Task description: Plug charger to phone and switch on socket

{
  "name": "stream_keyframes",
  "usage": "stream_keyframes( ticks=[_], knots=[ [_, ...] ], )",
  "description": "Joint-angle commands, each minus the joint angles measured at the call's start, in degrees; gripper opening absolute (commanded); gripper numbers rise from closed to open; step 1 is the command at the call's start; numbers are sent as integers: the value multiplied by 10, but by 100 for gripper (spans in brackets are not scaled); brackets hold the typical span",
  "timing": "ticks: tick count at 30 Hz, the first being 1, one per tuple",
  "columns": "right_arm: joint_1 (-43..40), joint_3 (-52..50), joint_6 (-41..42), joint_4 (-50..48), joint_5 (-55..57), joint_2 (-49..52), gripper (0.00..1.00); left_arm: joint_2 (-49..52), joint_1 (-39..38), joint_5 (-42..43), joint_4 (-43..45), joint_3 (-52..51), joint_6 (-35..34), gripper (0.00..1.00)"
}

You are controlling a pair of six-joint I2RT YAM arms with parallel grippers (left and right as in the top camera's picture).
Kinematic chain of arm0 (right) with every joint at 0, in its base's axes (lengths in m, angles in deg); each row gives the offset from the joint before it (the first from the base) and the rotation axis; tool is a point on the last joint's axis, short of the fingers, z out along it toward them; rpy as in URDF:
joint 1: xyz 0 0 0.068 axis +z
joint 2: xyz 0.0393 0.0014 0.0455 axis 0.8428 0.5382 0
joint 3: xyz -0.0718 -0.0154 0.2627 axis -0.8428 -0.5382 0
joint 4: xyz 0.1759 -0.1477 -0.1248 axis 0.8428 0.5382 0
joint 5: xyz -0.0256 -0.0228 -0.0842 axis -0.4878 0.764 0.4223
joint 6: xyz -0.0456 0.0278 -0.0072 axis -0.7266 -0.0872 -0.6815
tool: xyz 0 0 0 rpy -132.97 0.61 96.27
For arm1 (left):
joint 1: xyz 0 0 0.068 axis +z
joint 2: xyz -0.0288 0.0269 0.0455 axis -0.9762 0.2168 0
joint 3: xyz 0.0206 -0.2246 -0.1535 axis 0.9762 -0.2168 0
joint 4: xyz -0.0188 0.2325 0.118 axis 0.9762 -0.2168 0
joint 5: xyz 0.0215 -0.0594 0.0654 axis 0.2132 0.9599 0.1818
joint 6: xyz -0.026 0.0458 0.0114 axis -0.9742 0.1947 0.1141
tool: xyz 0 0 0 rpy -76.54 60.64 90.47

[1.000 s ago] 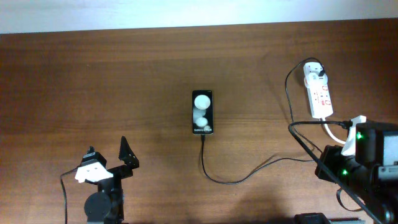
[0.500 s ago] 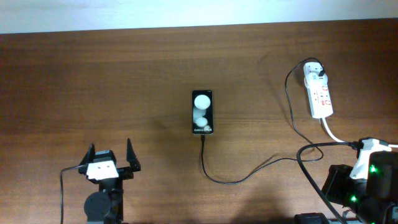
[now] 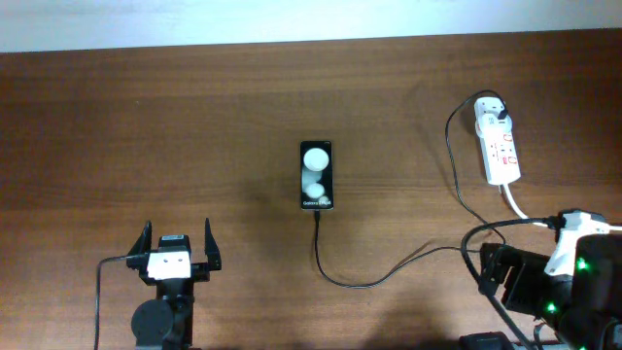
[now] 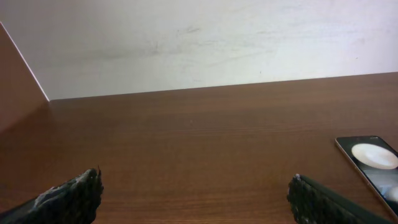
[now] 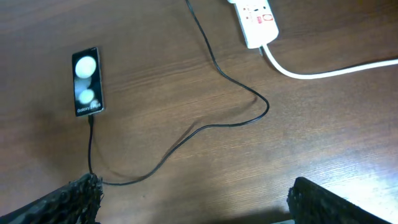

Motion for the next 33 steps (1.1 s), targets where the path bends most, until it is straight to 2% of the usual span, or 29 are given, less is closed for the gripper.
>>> stream_keyframes(
  ticks=[1,5,7,9,11,14,17,20,25,29,31,33],
  knots=[
    [12,-2,-2,-2,3,0,99,-2,3,6,0,-5,9,99],
    [12,-7,-2,-3,3,1,99,-2,3,6,0,-5,9,99],
    [11,-64,-2,-65,3,-28,99,-2,3,6,0,-5,9,99],
    [11,-202,-2,-181,3,-123,99,-2,3,6,0,-5,9,99],
    [11,-272,-2,-231,10,-186,99,-2,3,6,0,-5,9,99],
    [9,-332,-2,-313,18,-231,99,-2,3,6,0,-5,9,99],
    [-38,-393,-2,-381,18,-278,99,-2,3,6,0,-5,9,99],
    [-66,-460,-2,-490,18,-335,99,-2,3,6,0,-5,9,99],
    [-67,-573,-2,-717,18,-380,99,-2,3,6,0,-5,9,99],
    [-67,-641,-2,-782,18,-426,99,-2,3,6,0,-5,9,99],
    [-67,-654,-2,-848,18,-426,99,-2,3,6,0,-5,9,99],
    [-67,-654,-2,-853,18,-426,99,-2,3,6,0,-5,9,99]
  ],
)
